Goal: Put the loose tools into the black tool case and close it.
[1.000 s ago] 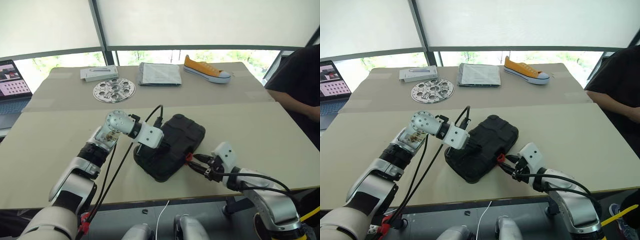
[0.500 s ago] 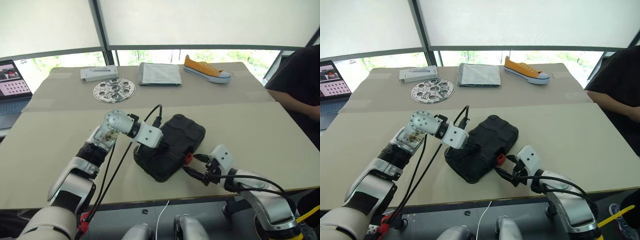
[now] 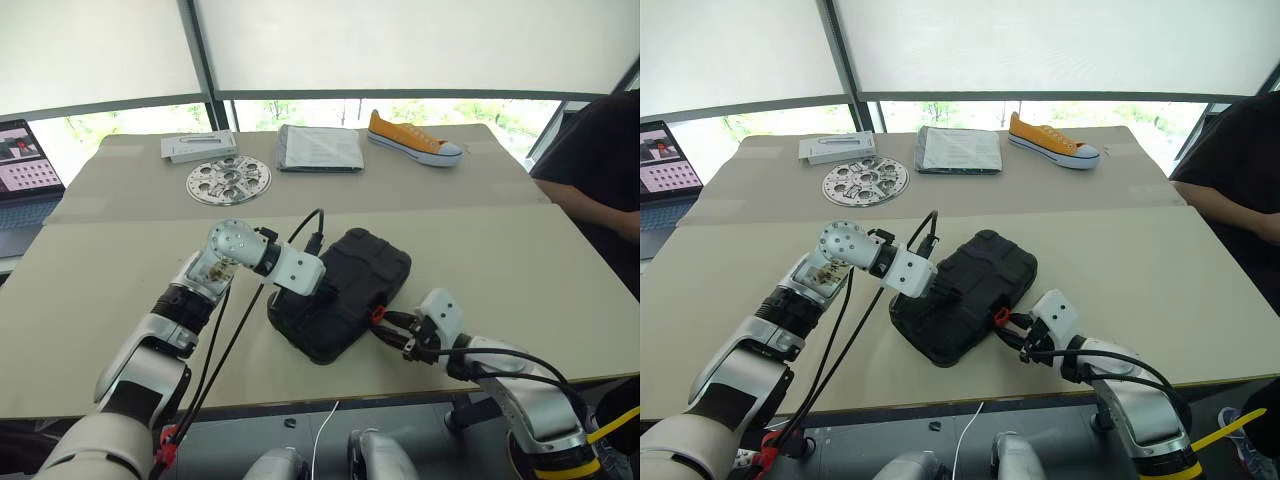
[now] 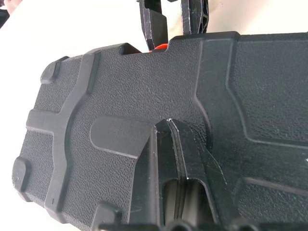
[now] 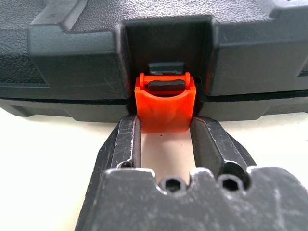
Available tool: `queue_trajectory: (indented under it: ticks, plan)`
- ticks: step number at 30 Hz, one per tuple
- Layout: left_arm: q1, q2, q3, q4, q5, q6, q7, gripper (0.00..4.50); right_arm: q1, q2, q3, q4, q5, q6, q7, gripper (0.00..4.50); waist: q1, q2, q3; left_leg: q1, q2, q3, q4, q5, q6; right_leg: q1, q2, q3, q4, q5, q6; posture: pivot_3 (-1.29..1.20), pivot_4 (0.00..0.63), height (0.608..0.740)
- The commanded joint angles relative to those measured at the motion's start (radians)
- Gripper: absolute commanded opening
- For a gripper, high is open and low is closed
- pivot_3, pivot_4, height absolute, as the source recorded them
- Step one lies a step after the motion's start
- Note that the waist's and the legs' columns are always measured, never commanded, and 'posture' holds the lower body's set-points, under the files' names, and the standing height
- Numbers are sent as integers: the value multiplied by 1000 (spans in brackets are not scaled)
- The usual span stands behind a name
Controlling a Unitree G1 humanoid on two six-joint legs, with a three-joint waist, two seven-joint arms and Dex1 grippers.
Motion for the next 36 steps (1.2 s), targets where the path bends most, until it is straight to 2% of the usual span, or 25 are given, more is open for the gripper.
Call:
queue_trajectory:
  ticks: [1,17,19,20,26,31,34,36]
  plan:
    - [32,23,-49,39,63,17,-23,0,9,-13,-33,-61,16,-28,5,1224,0,0,0,0,0,0,0,0,0,0,0,0,0,0,0,0,150,740]
    - [33,19,-53,49,68,4,-18,0,34,-40,-48,-129,42,13,4,1224,0,0,0,0,0,0,0,0,0,0,0,0,0,0,0,0,150,740]
    - [33,18,-54,50,69,3,-17,0,38,-46,-51,-145,55,30,10,2230,0,0,0,0,0,0,0,0,0,0,0,0,0,0,0,0,150,740]
    - [33,18,-54,50,69,2,-16,0,40,-48,-51,-149,59,34,12,2416,0,0,0,0,0,0,0,0,0,0,0,0,0,0,0,0,150,740]
    - [36,20,-56,50,71,-2,-16,0,60,-74,-42,-175,36,28,6,4393,1,0,0,0,0,0,0,0,0,0,0,0,-1,0,0,0,150,740]
    - [36,19,-57,49,72,-5,-14,0,77,-107,-60,-166,19,28,5,4393,1,0,0,0,0,0,0,0,0,0,0,0,-1,0,0,0,150,740]
    - [39,19,-59,45,71,-7,-15,0,93,-125,-81,-174,37,24,20,3711,1,0,0,0,0,0,0,0,0,0,0,0,-1,0,0,0,150,740]
    - [40,18,-60,44,71,-8,-14,0,98,-132,-81,-175,34,19,25,2891,1,0,0,0,0,0,0,0,0,0,0,0,-1,0,0,0,150,740]
